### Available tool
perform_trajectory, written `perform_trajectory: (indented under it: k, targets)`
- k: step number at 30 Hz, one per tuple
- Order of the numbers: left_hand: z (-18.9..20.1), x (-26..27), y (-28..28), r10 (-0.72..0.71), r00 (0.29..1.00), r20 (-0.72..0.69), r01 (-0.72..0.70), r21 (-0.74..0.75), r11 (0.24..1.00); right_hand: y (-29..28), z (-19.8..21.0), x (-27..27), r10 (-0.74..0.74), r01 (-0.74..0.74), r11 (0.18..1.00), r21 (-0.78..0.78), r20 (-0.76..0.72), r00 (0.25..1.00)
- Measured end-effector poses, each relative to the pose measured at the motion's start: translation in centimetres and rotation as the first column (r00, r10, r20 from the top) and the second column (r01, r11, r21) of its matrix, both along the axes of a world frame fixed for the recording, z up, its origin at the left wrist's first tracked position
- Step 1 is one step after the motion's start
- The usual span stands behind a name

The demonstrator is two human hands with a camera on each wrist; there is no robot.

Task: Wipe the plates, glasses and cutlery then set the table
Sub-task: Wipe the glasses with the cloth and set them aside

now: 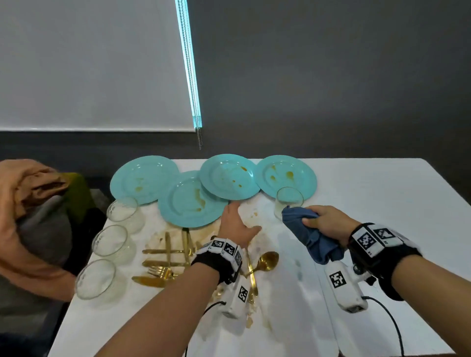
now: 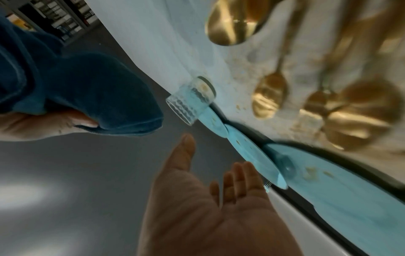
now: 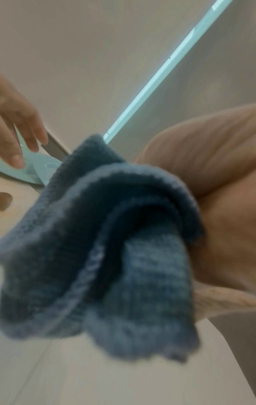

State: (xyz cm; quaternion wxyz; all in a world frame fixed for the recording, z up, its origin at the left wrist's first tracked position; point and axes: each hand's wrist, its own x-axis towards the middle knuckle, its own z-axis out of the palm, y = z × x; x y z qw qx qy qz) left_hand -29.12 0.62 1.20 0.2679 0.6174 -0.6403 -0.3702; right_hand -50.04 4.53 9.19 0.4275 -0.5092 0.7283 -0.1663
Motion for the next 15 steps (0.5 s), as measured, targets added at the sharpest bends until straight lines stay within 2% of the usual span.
perform_trajectory:
  k: [3, 6, 11, 15]
  targets:
    - [-1.0, -4.7, -2.1, -0.044, 0.999, 0.015, 0.041, 0.14, 0.989, -1.2, -0.5, -3.5, -0.105, 0.105, 0.994, 0.009, 0.051, 0.993]
    - [-2.0, -8.5, -4.1, -0.021, 0.999, -0.042, 0.031, 0.251, 0.967, -2.6, -1.0, -6.8, -0.167, 0.166, 0.986, 0.016, 0.077, 0.983]
    - [-4.1, -12.5, -6.0, 0.126, 0.982, -0.139, -0.076, 0.32, 0.944, -4.0, -1.7, -11.3, -0.185, 0.18, 0.982, 0.052, 0.111, 0.976]
    - [-5.4, -14.0, -6.2, 0.175, 0.979, -0.106, -0.135, 0.312, 0.94, -4.3, -2.2, -13.5, -0.2, 0.19, 0.979, 0.079, 0.148, 0.969]
